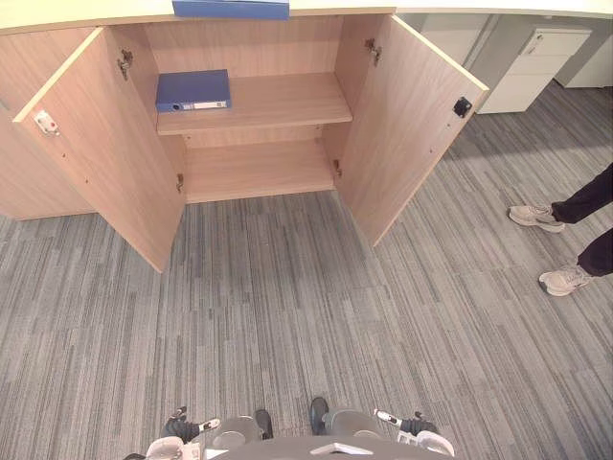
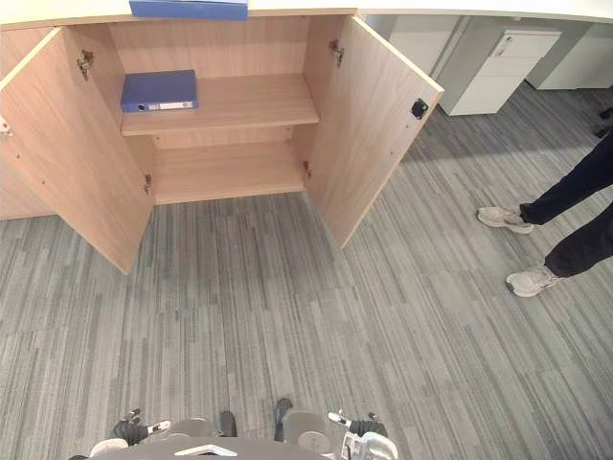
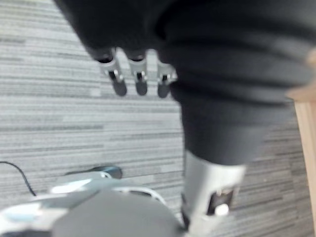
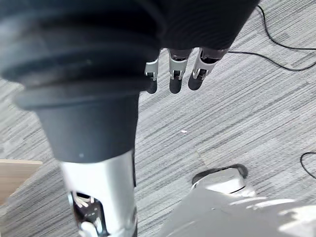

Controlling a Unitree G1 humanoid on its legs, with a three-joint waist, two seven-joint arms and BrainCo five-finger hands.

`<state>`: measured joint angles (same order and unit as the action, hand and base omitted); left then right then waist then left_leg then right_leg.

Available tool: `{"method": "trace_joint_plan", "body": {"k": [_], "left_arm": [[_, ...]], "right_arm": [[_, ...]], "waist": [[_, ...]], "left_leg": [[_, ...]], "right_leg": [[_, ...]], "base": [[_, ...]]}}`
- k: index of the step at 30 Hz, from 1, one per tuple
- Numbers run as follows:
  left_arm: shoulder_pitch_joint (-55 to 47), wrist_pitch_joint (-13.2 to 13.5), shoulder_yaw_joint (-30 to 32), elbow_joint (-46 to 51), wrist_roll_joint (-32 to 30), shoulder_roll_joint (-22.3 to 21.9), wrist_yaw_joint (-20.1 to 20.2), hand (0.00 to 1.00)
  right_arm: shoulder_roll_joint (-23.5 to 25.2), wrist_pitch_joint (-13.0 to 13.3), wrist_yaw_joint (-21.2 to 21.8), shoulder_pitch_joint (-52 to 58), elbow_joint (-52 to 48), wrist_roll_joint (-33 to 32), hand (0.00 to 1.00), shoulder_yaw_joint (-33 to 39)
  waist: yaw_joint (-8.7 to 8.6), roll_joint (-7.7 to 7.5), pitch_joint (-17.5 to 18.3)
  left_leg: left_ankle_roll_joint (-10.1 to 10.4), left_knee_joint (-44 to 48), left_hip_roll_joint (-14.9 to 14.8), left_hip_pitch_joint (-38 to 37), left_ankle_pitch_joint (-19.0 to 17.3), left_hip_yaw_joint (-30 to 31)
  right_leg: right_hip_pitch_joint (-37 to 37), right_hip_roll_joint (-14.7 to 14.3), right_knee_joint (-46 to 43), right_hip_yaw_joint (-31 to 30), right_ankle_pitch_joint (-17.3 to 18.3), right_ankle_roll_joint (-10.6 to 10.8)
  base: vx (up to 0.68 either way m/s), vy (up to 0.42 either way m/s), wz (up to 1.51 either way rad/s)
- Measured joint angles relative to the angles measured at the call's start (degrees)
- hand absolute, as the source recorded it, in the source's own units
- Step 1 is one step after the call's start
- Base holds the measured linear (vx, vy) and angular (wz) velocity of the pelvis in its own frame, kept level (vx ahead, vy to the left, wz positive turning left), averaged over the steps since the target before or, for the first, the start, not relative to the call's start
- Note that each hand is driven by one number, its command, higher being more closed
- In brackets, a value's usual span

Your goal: Walk over to the cabinet, pick up the folder, carry it to the office cabinet, place the folder inside the office cabinet, then close the office cabinet door

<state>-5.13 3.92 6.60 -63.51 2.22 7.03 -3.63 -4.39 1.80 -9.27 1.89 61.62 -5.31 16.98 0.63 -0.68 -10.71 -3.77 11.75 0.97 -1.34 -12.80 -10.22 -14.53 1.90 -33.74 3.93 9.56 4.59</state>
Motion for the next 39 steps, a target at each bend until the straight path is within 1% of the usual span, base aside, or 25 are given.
{"method": "trace_joint_plan", "body": {"k": [2, 5, 7, 8, 9, 10, 11, 12, 14, 17, 20, 23, 24, 26, 28, 29, 30, 31, 32, 33, 34, 35, 37, 38, 39], "left_arm": [[0.2, 0.0, 0.0, 0.0, 0.0, 0.2, -0.3, 0.0], [0.8, 0.0, 0.0, 0.0, 0.0, 0.1, -1.0, 0.0], [1.4, 0.0, 0.0, -0.1, 0.0, 0.0, -1.0, 0.0], [0.8, 0.0, 0.2, -0.2, 0.0, 0.1, -1.0, 0.0], [0.7, 0.1, 0.5, -0.2, -0.1, -0.3, -1.0, 0.0], [1.0, 0.2, 1.3, -0.2, -0.1, -1.0, -1.0, 0.0], [1.1, 0.6, 2.7, 0.0, -0.1, -2.1, -0.9, 0.0], [1.2, 0.9, 3.6, 0.1, 0.0, -2.7, -0.9, 0.0], [1.2, 1.0, 9.0, 1.4, 0.1, -4.1, -0.9, 0.0], [1.4, 1.1, 12.5, 4.2, 1.7, -5.9, -0.9, 0.0], [2.8, 1.3, 12.4, 6.4, 2.2, -7.6, -0.9, 0.0], [3.7, 1.8, 11.7, 6.8, 2.2, -7.7, -0.9, 0.0], [3.9, 2.1, 11.1, 6.9, 2.2, -7.5, -0.9, 0.0], [3.7, 2.2, 10.5, 6.5, 2.3, -7.3, -1.0, 0.0], [3.4, 2.3, 10.3, 6.4, 2.3, -7.2, -0.9, 0.0], [3.4, 2.3, 10.2, 6.3, 2.2, -6.4, -0.9, 0.0], [3.4, 2.2, 10.1, 6.0, 2.2, -6.0, -0.9, 0.0], [3.4, 2.2, 9.8, 5.3, 2.2, -5.4, -0.9, 0.0], [3.7, 2.1, 9.3, 4.1, 2.2, -5.1, -0.9, 0.0], [3.7, 1.9, 8.6, 3.8, 2.2, -4.8, -0.9, 0.0], [3.7, 1.5, 7.6, 3.3, 2.2, -4.3, -0.9, 0.0], [3.7, 1.2, 7.3, 2.4, 2.2, -4.2, -0.9, 0.0], [3.6, 1.0, 6.9, 1.8, 2.2, -4.2, -0.9, 0.0], [3.6, 1.0, 6.9, 1.6, 2.2, -4.4, -0.9, 0.0], [3.6, 0.9, 6.9, 1.6, 2.2, -4.5, -0.9, 0.0]], "right_arm": [[0.2, 0.5, 0.0, 0.0, 0.1, -0.2, 0.0, 0.0], [0.3, 0.7, 0.0, -0.2, 0.1, -0.7, 0.0, 0.0], [0.2, 0.7, 0.0, -0.3, 0.1, -1.0, 0.0, 0.0], [0.5, 0.7, 0.0, 0.7, 0.2, -1.0, 0.0, 0.0], [0.6, 0.6, 0.0, 1.1, 0.3, -1.2, 0.0, 0.4], [-0.1, 0.6, 0.0, 1.5, 0.4, -1.1, 0.0, 0.8], [-0.5, 0.6, -0.1, 1.3, 0.4, -0.8, 0.0, 1.4], [-0.6, 0.6, -0.1, 1.3, 0.3, -0.8, 0.0, 1.5], [-0.6, 0.5, -0.2, 1.6, -0.4, -0.8, 0.0, 1.4], [-0.5, 0.5, -0.7, 2.7, -1.3, -1.1, 0.0, 0.8], [-0.4, 0.5, -1.3, 1.9, -3.0, -1.3, 0.0, -0.8], [0.7, 0.5, -1.3, 1.1, -4.0, -1.6, 0.0, -0.7], [2.1, 0.5, -1.3, 0.7, -3.9, -1.7, 0.0, 0.1], [3.2, 0.5, -1.3, 0.2, -3.5, -1.6, 0.0, 0.2], [3.8, 0.5, -1.3, -0.1, -2.0, -1.6, 0.0, 0.4], [4.6, 0.5, -1.3, 0.1, -1.5, -1.6, 0.0, 1.6], [5.2, 0.5, -1.3, 0.1, -1.3, -1.5, 0.0, 2.0], [5.4, 0.6, -1.2, -0.1, -0.6, -1.5, 0.0, 2.6], [5.5, 0.6, -1.2, -0.3, 0.0, -1.5, 0.0, 3.3], [5.4, 0.5, -1.2, -0.3, 0.1, -1.4, 0.0, 3.5], [5.4, 0.6, -1.2, -0.4, 0.0, -1.4, 0.0, 3.5], [5.3, 0.7, -1.1, -0.6, -0.6, -1.2, 0.0, 3.5], [5.5, 0.8, -1.1, -0.6, -2.2, -1.0, 0.0, 3.2], [5.3, 0.9, -1.2, -0.6, -2.4, -1.0, 0.0, 2.3], [5.3, 1.0, -1.1, -0.6, -2.4, -1.0, 0.0, 2.2]], "waist": [[-0.06, -0.29, -0.3], [-1.29, -0.24, -0.3], [-2.38, 0.26, -0.7], [-2.95, 0.1, -0.7], [-3.08, 0.3, -0.7], [-3.12, 1.46, -0.4], [-2.59, 2.54, -0.3], [-2.52, 2.68, -0.4], [-2.57, 2.87, -0.6], [-1.03, 2.39, -0.9], [-0.15, 1.68, -1.1], [1.45, 1.11, -1.0], [1.77, 0.54, -0.8], [2.29, 0.11, 0.1], [2.58, -0.72, 1.2], [2.53, -2.33, 2.2], [2.48, -3.02, 2.7], [2.51, -3.62, 3.1], [2.42, -3.76, 3.1], [2.12, -3.77, 3.0], [1.31, -3.0, 2.5], [0.82, -3.05, 2.4], [0.44, -2.8, 2.3], [0.12, -2.57, 2.2], [0.06, -2.51, 2.2]], "left_leg": [[0.3, -1.2, 0.0, -2.9, -0.8, 0.4], [1.1, -4.4, -0.8, -6.0, -1.1, 2.2], [2.7, -6.2, -2.0, -7.6, -1.8, 4.0], [4.7, -7.3, -2.3, -9.5, -2.9, 5.7], [5.3, -7.5, -2.9, -10.5, -3.3, 6.2], [6.3, -7.1, -4.7, -11.5, -3.7, 6.7], [7.6, -4.3, -5.8, -10.3, -3.2, 6.4], [8.2, -1.7, -6.2, -9.3, -3.0, 6.2], [10.5, 18.5, -8.5, -1.6, -2.0, 5.2], [9.8, 39.7, -14.0, 5.9, -2.8, 1.2], [8.2, 42.5, -16.4, 15.0, -4.2, -2.1], [7.6, 30.2, -15.3, 18.7, -4.4, -6.1], [7.6, 21.4, -13.4, 19.5, -3.1, -6.8], [6.8, 5.9, -9.7, 19.3, 4.8, -5.7], [4.2, 6.3, -7.4, 18.6, 9.4, -4.8], [3.2, 7.9, -5.8, 18.4, 8.7, -5.5], [2.9, 8.5, -5.2, 18.2, 7.4, -5.9], [2.5, 9.0, -4.5, 16.7, 5.7, -7.1], [1.4, 9.1, -3.9, 14.3, 4.5, -7.8], [0.9, 8.9, -3.5, 12.9, 3.7, -7.8], [0.5, 8.2, -2.8, 9.8, 1.9, -7.6], [0.4, 6.9, -2.4, 6.2, 0.6, -7.6], [0.7, 3.8, -2.4, 0.4, -0.2, -7.5], [1.0, 0.6, -2.6, -3.8, 0.0, -7.4], [1.0, 0.0, -2.7, -4.3, 0.0, -7.4]], "right_leg": [[-1.7, 1.9, -3.5, 3.7, 3.2, -0.4], [-3.8, 1.6, 5.0, 6.4, 3.4, -1.3], [-4.6, 0.0, 14.2, 5.9, -1.6, -2.3], [-3.9, -0.1, 17.3, 5.3, -6.5, -3.3], [-3.2, -0.3, 17.1, 5.6, -9.2, -4.2], [-2.5, -1.5, 16.2, 6.8, -8.2, -4.8], [-1.9, -2.3, 16.2, 7.7, -6.9, -6.0], [-1.2, -2.5, 16.2, 8.0, -6.3, -6.6], [4.0, -3.2, 18.9, 8.1, -4.5, -7.6], [11.2, -4.3, 20.7, 8.2, -1.9, -8.4], [15.8, -4.3, 23.1, 7.4, 0.1, -8.3], [19.9, -3.2, 26.0, 5.7, 0.2, -7.1], [21.4, -2.0, 27.4, 5.1, 0.6, -6.1], [23.3, 0.1, 29.3, 3.3, 2.2, -3.4], [24.2, 2.1, 29.0, 1.8, 4.3, -2.1], [24.3, 4.0, 27.2, 1.1, 5.6, -1.8], [23.9, 4.8, 25.5, 0.5, 5.9, -2.0], [21.5, 6.0, 19.0, -1.2, 5.8, -2.0], [18.6, 6.9, 9.4, -2.6, 5.1, -1.2], [16.6, 7.4, 3.9, -3.0, 4.0, 0.6], [12.4, 8.2, -7.6, -3.5, 2.9, 2.9], [8.3, 8.5, -17.0, -3.2, 3.8, 2.2], [3.9, 7.9, -21.8, -0.5, 6.2, 0.4], [0.9, 7.1, -18.5, 2.4, 8.1, -1.6], [0.4, 6.8, -17.3, 2.9, 8.4, -1.8]], "base": [[0.18, 0.024, 0.04], [0.28, -0.05, 0.26], [0.49, -0.18, 0.56], [0.43, -0.199, 0.64], [0.36, -0.187, 0.64], [0.51, -0.249, 0.33], [0.5, -0.245, 0.19], [0.6, -0.285, 0.12], [0.47, -0.216, 0.19], [0.34, -0.136, 0.02], [0.28, -0.036, -0.09], [0.28, 0.098, -0.29], [0.37, 0.185, -0.32], [0.4, 0.262, -0.37], [0.35, 0.246, -0.35], [0.38, 0.216, -0.28], [0.49, 0.248, -0.33], [0.56, 0.297, -0.31], [0.56, 0.301, -0.27], [0.46, 0.241, -0.1], [0.45, 0.165, 0.01], [0.44, 0.138, 0.03], [0.47, 0.081, 0.09], [0.4, 0.024, 0.14], [0.37, -0.021, 0.21]]}}
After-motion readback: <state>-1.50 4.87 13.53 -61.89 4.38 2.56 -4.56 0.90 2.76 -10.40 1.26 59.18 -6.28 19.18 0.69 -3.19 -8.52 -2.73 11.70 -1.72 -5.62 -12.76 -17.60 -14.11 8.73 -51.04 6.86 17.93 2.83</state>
